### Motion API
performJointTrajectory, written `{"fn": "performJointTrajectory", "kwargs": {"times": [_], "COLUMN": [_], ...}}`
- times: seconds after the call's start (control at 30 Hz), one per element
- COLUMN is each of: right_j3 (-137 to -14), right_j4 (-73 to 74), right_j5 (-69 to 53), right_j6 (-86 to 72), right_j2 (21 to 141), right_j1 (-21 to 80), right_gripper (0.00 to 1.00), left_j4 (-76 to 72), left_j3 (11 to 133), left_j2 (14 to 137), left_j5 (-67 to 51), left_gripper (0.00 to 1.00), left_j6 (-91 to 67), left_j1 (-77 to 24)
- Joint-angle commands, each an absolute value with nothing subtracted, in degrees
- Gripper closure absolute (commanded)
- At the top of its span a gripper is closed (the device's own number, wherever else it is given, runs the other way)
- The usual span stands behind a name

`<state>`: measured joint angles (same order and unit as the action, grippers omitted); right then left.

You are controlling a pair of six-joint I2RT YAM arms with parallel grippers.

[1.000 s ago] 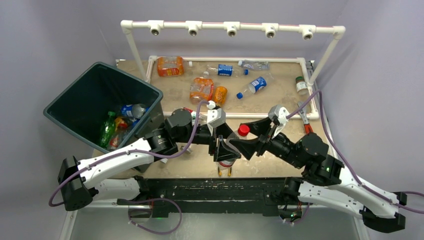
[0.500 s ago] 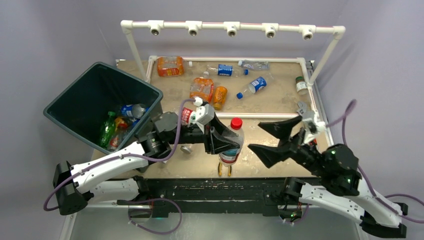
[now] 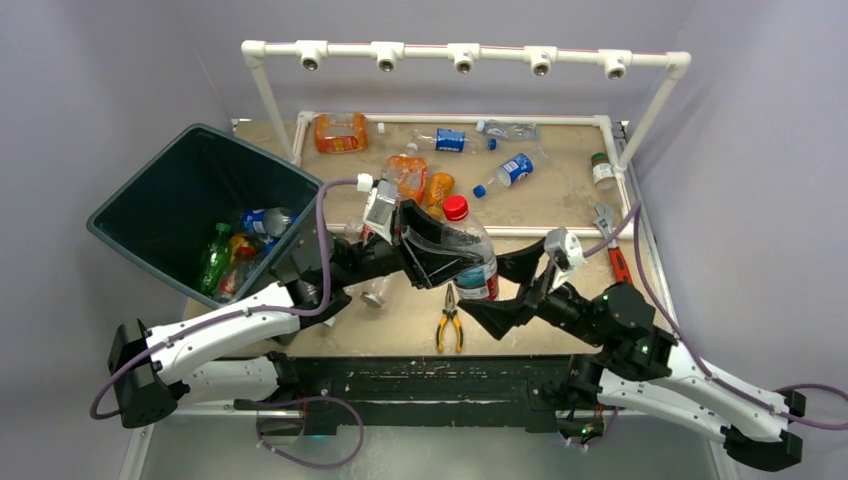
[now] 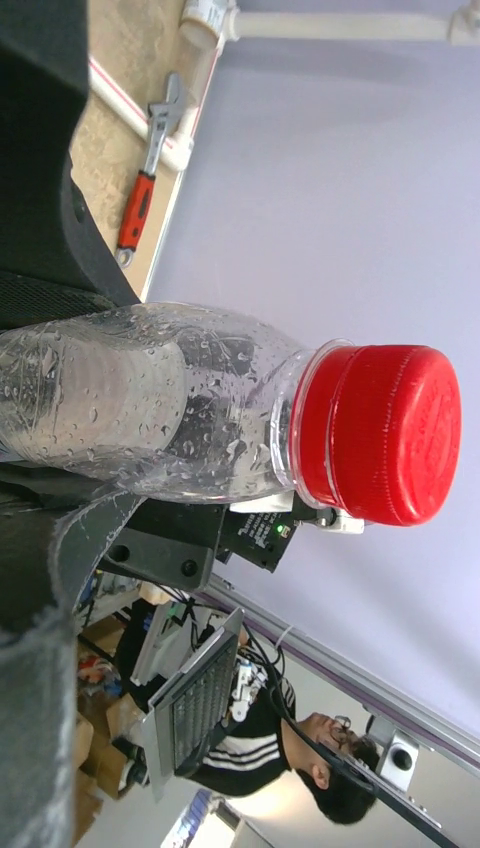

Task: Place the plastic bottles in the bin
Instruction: Pick up the plastic bottle from the corner of the board.

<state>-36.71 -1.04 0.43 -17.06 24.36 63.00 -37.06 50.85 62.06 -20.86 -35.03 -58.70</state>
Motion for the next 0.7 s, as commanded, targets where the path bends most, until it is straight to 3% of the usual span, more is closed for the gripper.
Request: {"fn": "performJointTrajectory", "kwargs": {"times": [0.0,0.13,0.17,0.23,0.33,0.37,0.53,0.67], "right_j3": [-36.5,-36.3,-36.4,-36.1,-35.8,-35.8,-34.8,-34.3], "right_j4": [-10.7,-13.8,-14.0,-14.1,-13.3,-12.8,-10.6,-10.7], "right_j5": [-0.2,-0.4,-0.5,-0.7,-1.0,-0.9,-1.0,-1.2], "right_j6": [-16.3,-16.4,-16.4,-16.6,-16.6,-16.6,-16.4,-16.5], "right_j2": [27.9,30.8,31.3,31.5,30.6,30.4,29.6,29.6], "right_j1": [63.2,63.2,63.2,63.2,63.2,63.2,63.2,63.2], "right_gripper": [0.06,0.29,0.36,0.45,0.49,0.5,0.53,0.54], "left_j4": [-41.7,-41.6,-41.4,-39.5,-35.8,-34.0,-25.9,-18.8], "left_j3": [53.0,52.8,52.8,53.2,54.0,54.7,61.2,68.0], "left_j2": [62.4,62.1,61.9,61.4,59.4,58.3,55.7,58.0], "left_j5": [-20.5,-20.0,-19.9,-18.6,-15.3,-13.6,-7.9,-8.2], "left_gripper": [0.77,0.73,0.67,0.43,0.13,0.08,0.06,0.11], "left_j6": [-38.5,-38.3,-38.1,-37.6,-34.6,-33.2,-27.4,-24.8], "left_j1": [-59.5,-59.7,-59.7,-59.7,-59.7,-59.7,-59.7,-59.7]}}
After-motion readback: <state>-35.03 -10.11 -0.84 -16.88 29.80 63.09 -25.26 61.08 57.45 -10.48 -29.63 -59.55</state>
